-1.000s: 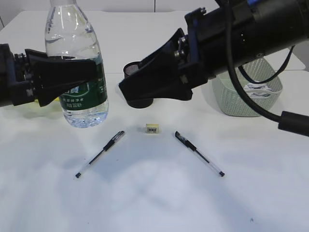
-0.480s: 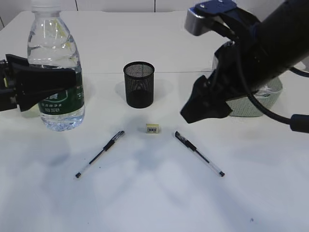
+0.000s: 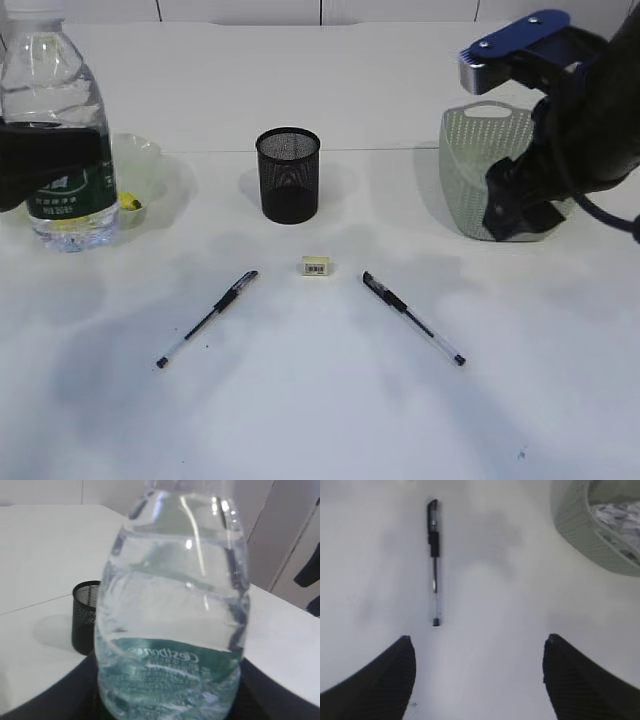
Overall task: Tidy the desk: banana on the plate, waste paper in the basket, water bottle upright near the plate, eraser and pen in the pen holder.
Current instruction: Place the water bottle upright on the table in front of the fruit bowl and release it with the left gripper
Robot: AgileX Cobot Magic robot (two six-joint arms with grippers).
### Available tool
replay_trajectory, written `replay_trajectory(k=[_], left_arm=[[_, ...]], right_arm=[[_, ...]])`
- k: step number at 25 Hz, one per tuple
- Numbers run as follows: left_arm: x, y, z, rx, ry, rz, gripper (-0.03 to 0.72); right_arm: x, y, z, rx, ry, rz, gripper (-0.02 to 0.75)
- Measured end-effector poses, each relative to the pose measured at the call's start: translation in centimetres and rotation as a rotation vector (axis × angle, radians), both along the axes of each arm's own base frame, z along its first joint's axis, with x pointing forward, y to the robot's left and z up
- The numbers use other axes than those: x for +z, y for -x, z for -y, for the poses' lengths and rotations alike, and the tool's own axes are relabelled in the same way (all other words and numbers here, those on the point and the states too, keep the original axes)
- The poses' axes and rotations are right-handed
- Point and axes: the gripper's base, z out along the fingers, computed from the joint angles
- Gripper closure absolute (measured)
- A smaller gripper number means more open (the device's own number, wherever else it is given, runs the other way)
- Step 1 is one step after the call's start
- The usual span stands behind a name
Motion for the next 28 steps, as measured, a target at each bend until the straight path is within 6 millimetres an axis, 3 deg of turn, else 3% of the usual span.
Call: replay_trajectory(k=[9,20,28], left_arm=[[-0.2,-0.2,-0.3,0.034,-0.014,-0.012,0.288],[0.2,-0.4,-0.5,0.059,0.017,0.008,0.289],[0.2,-1.5,-1.0,0.127,-0.047,0.216,0.29]], right_arm=[[0.0,-1.8,7.8,-0.368,-0.038,0.001,0.157],[0.0,-1.8,8.4,-0.429,-0.056,-0.002,0.176],[0.0,-1.8,8.4,-0.431,-0.056,-0.003,0.179]])
